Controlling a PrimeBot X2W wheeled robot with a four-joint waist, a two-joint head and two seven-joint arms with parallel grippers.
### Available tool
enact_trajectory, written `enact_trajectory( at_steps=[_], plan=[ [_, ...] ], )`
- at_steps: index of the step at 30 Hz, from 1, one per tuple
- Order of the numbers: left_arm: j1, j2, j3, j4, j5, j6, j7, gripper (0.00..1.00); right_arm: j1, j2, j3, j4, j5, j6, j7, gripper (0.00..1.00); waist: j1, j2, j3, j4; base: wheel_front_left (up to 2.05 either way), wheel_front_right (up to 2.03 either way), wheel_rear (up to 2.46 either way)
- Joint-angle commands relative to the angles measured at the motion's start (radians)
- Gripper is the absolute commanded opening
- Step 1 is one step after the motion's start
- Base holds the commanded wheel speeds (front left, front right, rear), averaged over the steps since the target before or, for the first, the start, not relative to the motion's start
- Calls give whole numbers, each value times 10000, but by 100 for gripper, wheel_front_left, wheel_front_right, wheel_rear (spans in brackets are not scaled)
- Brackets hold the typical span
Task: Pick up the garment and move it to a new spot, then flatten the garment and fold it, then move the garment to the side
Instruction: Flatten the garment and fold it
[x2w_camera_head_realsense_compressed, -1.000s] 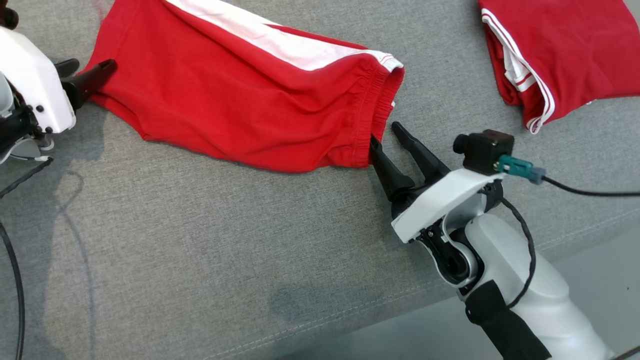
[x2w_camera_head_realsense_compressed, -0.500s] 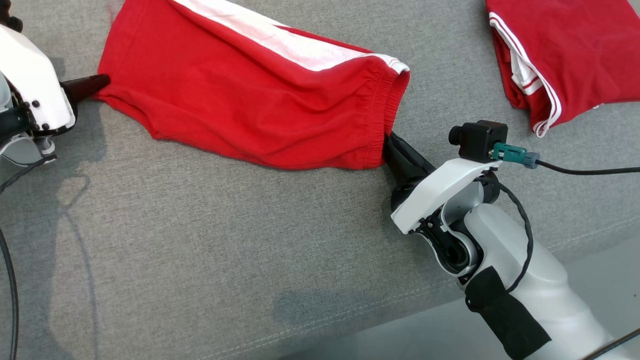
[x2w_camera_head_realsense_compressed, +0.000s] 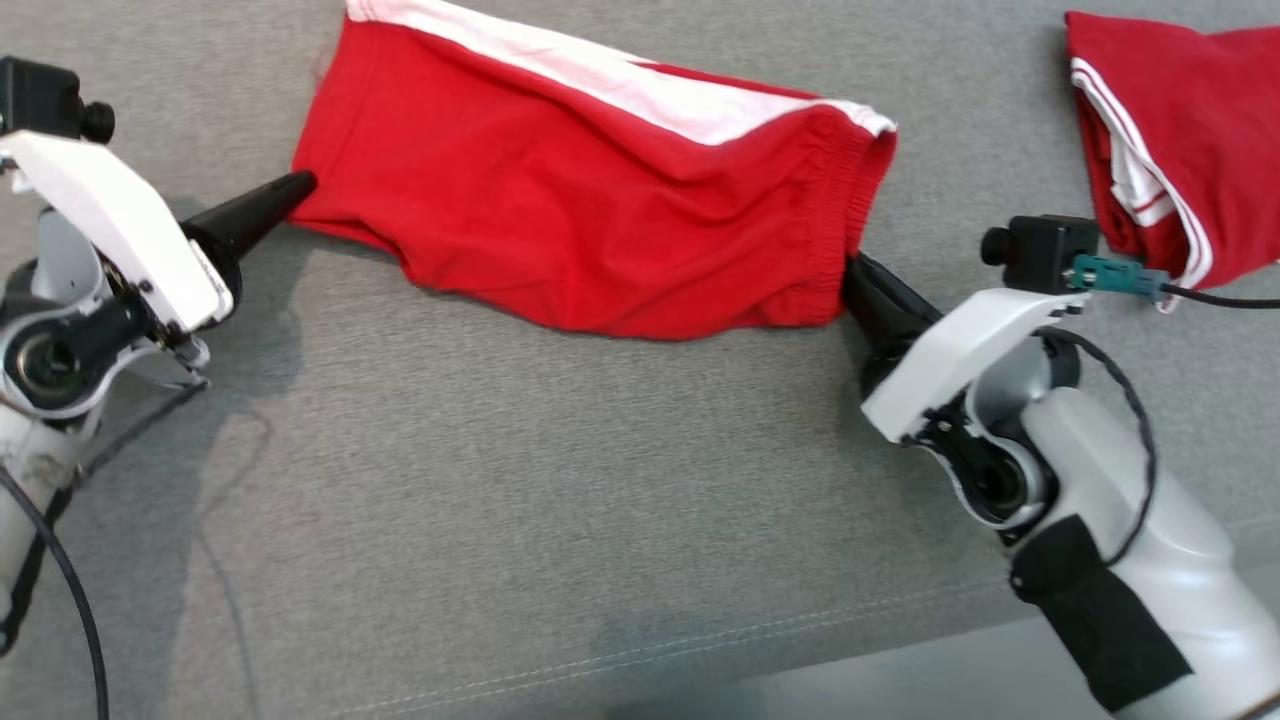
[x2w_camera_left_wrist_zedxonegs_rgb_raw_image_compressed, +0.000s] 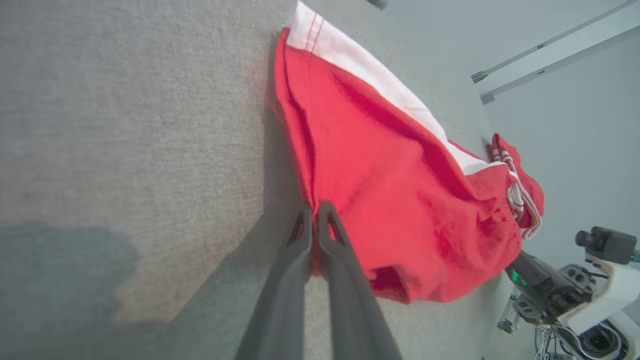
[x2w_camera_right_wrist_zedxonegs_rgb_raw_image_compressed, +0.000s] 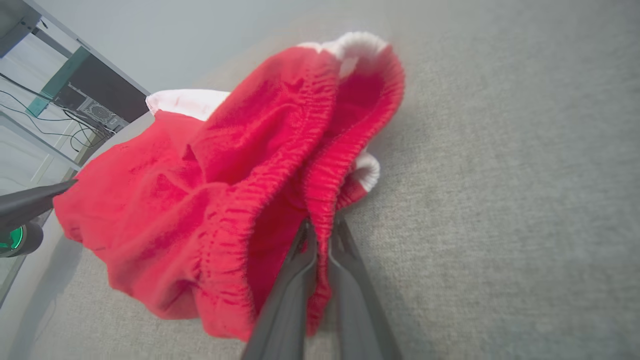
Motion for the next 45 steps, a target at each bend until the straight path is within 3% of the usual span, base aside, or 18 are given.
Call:
enact_trajectory(
  at_steps=[1,8,14,24,31,32,33,34,35,41,45],
  plan=[
    [148,573,510,-500,-90,-67,-296,0,432,-147,-58,-449,134,16,186,0,0,0,-136,309,0,0,0],
    [2093,882,869,-2642,-220,-70,-1975,0,1566,-1273,-934,-2048,457,16,1458,0,0,0,-464,1082,0,0,0],
    [3782,1026,1001,-4353,-158,-71,-3325,0,2854,-1710,-2023,-3401,457,16,2596,0,0,0,-869,1657,0,0,0],
    [5901,1020,878,-5697,-37,126,-4622,0,5077,-1212,-3830,-5321,-173,16,4175,0,0,0,-1342,2171,0,0,0],
    [6024,708,429,-5065,-173,258,-4199,0,5727,-456,-4581,-5969,-1126,16,4817,0,0,0,-1328,2298,0,0,0],
    [5958,667,381,-4900,-133,276,-4147,0,5730,-381,-4574,-5980,-1225,16,4843,32,0,0,-1318,2286,0,0,0],
    [5886,601,373,-4758,-88,271,-4173,30,5724,-299,-4582,-5964,-1280,16,4843,78,0,0,-1311,2276,0,0,0],
    [5831,530,349,-4626,-60,267,-4177,78,5700,-254,-4567,-5954,-1344,16,4796,100,0,0,-1313,2265,0,0,0],
    [5793,468,293,-4493,-17,262,-4154,100,5697,-225,-4561,-5907,-1416,16,4750,100,0,0,-1322,2260,0,0,0],
    [5686,339,307,-4022,701,332,-4861,100,5818,-228,-4495,-5703,-1859,16,4124,100,0,0,-1486,2246,0,0,0],
    [5825,429,617,-4066,1500,872,-6042,100,6047,-287,-4557,-5726,-2300,16,3265,100,0,0,-1692,2284,0,0,0]
  ],
)
